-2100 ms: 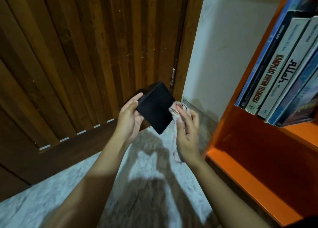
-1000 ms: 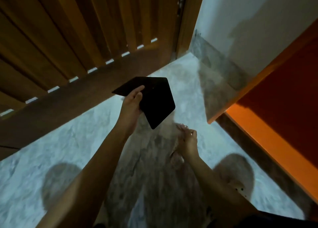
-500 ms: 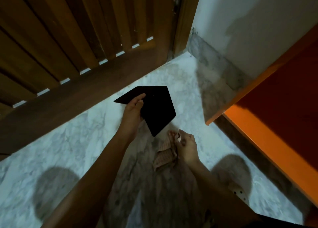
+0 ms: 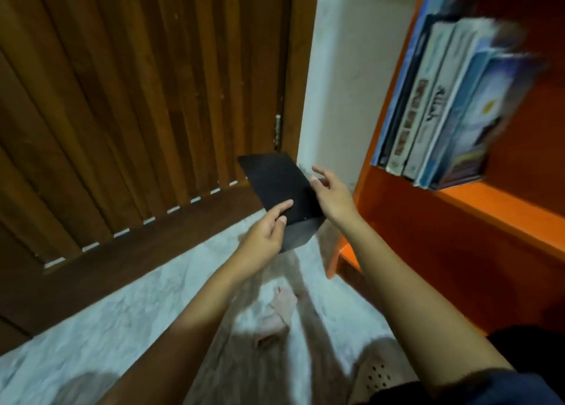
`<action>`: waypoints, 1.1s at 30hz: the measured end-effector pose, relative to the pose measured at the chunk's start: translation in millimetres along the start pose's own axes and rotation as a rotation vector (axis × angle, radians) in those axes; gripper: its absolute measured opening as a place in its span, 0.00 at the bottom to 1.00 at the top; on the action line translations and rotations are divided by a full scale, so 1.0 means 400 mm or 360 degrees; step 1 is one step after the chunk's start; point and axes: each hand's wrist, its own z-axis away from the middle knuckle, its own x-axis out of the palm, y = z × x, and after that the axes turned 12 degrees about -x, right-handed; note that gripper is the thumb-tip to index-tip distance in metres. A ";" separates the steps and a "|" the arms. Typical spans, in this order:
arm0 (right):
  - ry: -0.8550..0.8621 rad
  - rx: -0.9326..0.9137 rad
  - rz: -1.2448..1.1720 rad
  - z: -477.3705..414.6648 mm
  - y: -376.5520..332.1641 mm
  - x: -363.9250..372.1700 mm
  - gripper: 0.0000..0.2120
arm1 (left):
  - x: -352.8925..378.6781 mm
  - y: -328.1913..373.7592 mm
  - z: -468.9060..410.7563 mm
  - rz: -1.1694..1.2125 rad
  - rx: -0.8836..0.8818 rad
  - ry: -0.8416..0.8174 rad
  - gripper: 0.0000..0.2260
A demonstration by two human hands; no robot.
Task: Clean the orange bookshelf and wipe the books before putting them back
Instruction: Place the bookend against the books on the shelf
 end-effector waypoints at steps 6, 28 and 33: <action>0.0276 -0.0068 0.0072 0.089 -0.136 -0.155 0.17 | 0.038 0.178 0.130 -0.0388 0.0472 -0.0133 0.18; 0.1605 -0.0457 -0.0110 0.267 -0.140 -0.618 0.19 | 0.343 0.545 0.041 0.0868 0.0877 0.0356 0.19; 0.1506 -0.0476 -0.0216 0.194 -0.060 -0.658 0.18 | 0.353 0.534 -0.152 0.0441 0.0547 0.0486 0.34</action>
